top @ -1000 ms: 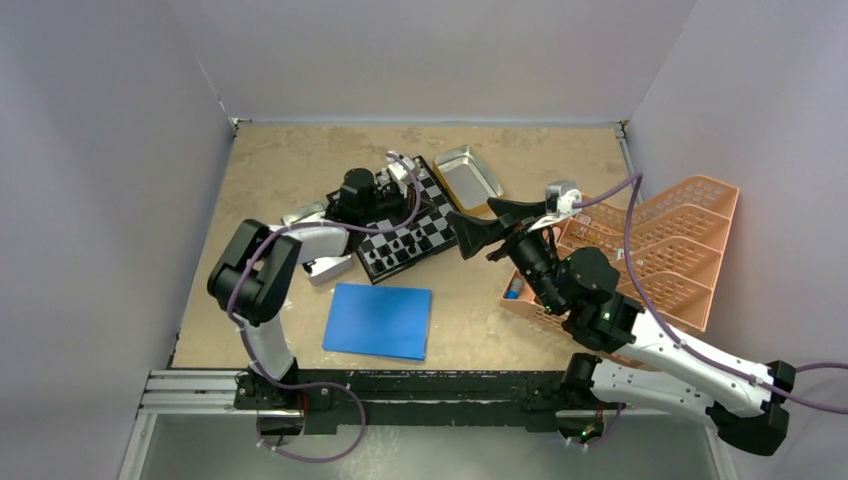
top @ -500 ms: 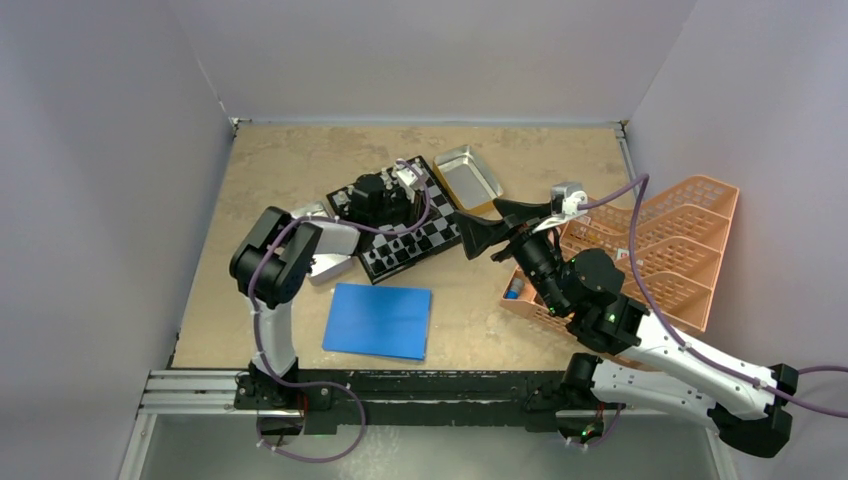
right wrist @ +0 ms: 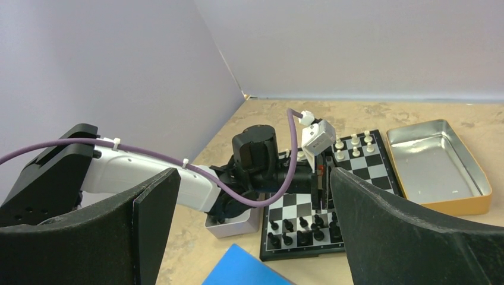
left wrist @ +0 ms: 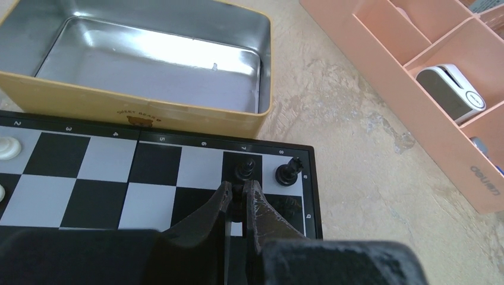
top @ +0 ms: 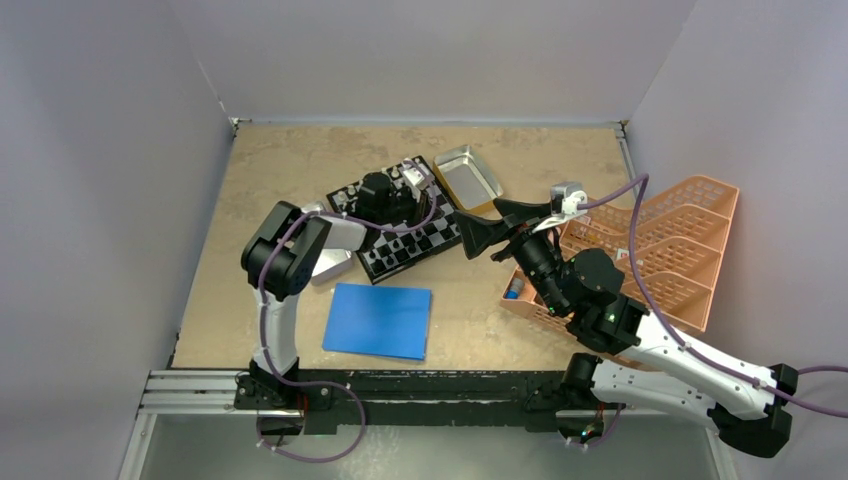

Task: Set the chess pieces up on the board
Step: Place the chess piece on the chessboard.

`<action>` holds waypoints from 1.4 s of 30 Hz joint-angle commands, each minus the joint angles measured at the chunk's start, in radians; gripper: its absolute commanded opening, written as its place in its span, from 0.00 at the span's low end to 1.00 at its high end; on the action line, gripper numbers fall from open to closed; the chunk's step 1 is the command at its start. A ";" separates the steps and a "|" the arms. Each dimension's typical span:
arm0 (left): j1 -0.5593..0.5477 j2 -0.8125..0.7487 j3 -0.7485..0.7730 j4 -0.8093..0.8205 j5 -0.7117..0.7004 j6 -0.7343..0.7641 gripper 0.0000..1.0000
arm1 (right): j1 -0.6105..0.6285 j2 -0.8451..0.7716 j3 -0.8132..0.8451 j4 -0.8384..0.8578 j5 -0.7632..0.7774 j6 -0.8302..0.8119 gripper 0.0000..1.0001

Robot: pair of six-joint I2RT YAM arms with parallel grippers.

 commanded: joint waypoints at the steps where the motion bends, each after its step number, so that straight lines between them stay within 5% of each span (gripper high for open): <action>1: -0.012 0.006 0.050 0.018 0.028 0.025 0.04 | 0.006 -0.015 0.014 0.029 0.026 -0.008 0.99; 42: -0.029 0.027 0.065 -0.079 -0.001 0.130 0.23 | 0.006 -0.016 0.006 0.036 0.010 -0.022 0.99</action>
